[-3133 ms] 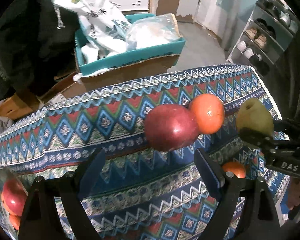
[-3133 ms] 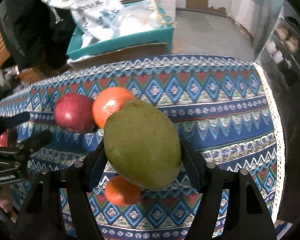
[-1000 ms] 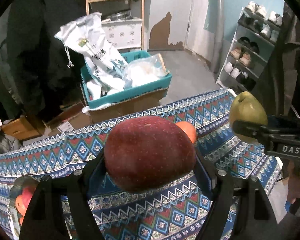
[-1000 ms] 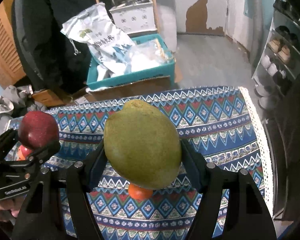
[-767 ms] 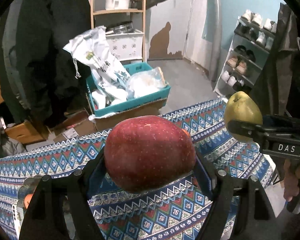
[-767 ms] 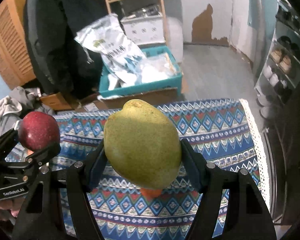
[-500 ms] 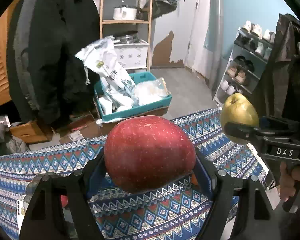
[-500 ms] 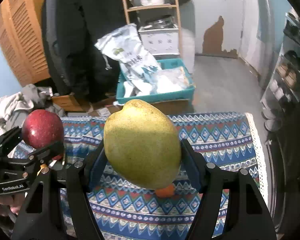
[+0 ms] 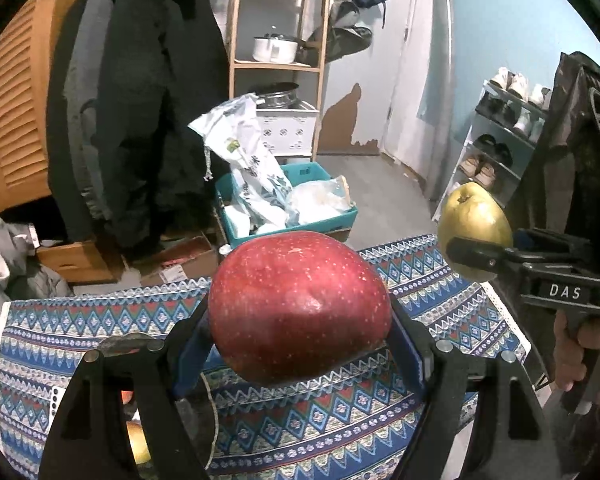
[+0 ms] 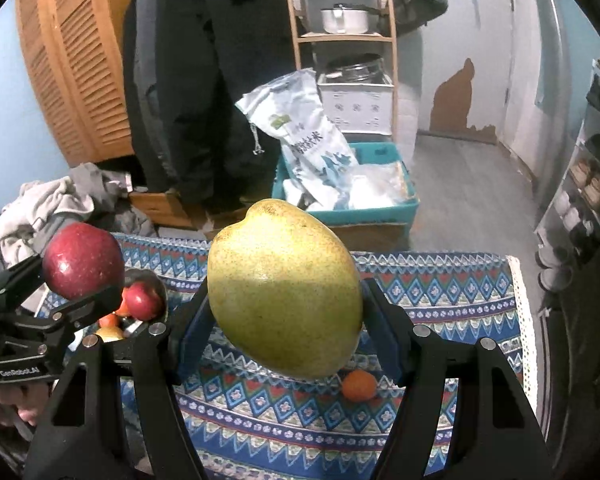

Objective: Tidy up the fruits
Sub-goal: 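Carry the green pear toward the glass bowl with the right tool while the left tool carries the apple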

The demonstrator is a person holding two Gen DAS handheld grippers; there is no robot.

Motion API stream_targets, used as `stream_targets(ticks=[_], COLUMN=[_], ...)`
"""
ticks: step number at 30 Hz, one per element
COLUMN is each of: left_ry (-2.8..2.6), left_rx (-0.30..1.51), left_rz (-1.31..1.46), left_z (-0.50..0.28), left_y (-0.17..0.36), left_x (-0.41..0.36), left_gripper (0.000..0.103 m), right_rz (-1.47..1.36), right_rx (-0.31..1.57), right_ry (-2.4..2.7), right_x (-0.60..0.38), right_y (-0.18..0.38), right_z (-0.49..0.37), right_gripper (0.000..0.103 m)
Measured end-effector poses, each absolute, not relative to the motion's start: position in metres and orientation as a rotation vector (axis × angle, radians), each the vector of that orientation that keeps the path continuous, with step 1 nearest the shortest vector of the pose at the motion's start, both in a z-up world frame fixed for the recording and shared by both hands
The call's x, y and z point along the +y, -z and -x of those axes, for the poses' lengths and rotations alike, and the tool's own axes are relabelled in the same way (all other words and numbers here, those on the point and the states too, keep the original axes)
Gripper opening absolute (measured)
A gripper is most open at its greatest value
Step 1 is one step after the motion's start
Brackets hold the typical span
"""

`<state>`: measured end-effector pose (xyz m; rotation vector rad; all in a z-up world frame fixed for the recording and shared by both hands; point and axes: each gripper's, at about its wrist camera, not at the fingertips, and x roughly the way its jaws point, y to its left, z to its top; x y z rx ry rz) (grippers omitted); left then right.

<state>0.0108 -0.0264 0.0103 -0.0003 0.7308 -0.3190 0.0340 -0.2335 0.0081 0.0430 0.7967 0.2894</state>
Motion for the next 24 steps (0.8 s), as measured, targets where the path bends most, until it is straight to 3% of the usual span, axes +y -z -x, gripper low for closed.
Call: stream_targets(ticks=[24], left_ry=[0.09], left_rx=[0.77], left_rz=[0.103], left_z=[-0.009], left_y=[0.02], left_x=[0.09], left_gripper=[0.08], right_rz=[0.025], right_rx=[0.847], right_ry=[-0.496], right_x=[-0.113], right_y=[0.007], right_z=[-0.069], right_gripper=[0.07])
